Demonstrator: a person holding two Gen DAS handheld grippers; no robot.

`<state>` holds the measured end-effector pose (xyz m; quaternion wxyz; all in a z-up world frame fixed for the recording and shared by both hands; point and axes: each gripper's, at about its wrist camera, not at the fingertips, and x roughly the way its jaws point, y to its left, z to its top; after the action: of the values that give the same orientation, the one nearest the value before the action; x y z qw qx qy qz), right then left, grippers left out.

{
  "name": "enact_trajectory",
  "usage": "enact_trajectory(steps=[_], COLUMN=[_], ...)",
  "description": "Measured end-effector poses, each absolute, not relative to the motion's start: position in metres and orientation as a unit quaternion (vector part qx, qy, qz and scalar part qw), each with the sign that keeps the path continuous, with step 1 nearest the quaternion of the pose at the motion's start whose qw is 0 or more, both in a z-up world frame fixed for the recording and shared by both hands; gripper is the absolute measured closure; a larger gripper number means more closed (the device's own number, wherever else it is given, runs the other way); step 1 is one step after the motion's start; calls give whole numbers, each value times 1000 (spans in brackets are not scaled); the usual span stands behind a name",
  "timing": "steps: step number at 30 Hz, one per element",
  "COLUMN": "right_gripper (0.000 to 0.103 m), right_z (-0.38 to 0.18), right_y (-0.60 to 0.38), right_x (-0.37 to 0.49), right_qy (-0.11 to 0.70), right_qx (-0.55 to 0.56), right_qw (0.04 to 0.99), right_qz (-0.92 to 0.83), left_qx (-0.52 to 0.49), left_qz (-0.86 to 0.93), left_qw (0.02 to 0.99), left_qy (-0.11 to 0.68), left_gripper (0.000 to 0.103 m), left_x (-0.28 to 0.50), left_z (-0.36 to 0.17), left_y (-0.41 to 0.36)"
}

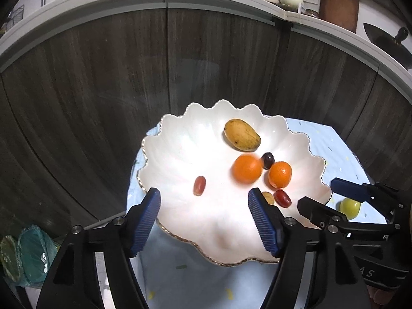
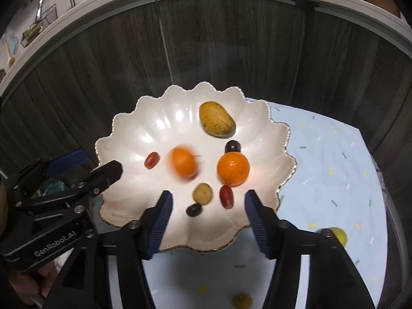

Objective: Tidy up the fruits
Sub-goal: 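Open the left tool to drop the tangerine while the right tool releases the blueberry into the bowl, then withdraw both open tools toward the brown round fruit and green apple on the cloth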

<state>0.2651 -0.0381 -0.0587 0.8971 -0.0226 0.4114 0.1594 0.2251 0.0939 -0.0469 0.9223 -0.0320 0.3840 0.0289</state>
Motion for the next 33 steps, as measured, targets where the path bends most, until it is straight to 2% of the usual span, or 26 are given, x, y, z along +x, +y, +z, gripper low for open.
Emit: enact_trajectory(steps=[2,8,15,23,33], right_gripper=[31,27,26,26,22], right_z=[-56,-50,-39,-28,-17], right_y=[-40,-42,-46,-57,-85], right_x=[264,259,251,238,225], right_qy=[408,402,390,378,363], right_qx=[-22,-25,-23,-20,-23], right_qw=[900,904,910,916,925], right_qz=[155,146,141,131,110], left_qx=[-32,-31,-31,-28,-26], left_qz=[36,43,52,53,47], left_qw=[923,925,931,935,941], left_qy=[382,377,360,349,334], left_gripper=[26,20,20,10,5], left_x=[223,218,207,194,182], left_z=[-44,-37,-24,-11,2], left_y=[96,97,95,86,62])
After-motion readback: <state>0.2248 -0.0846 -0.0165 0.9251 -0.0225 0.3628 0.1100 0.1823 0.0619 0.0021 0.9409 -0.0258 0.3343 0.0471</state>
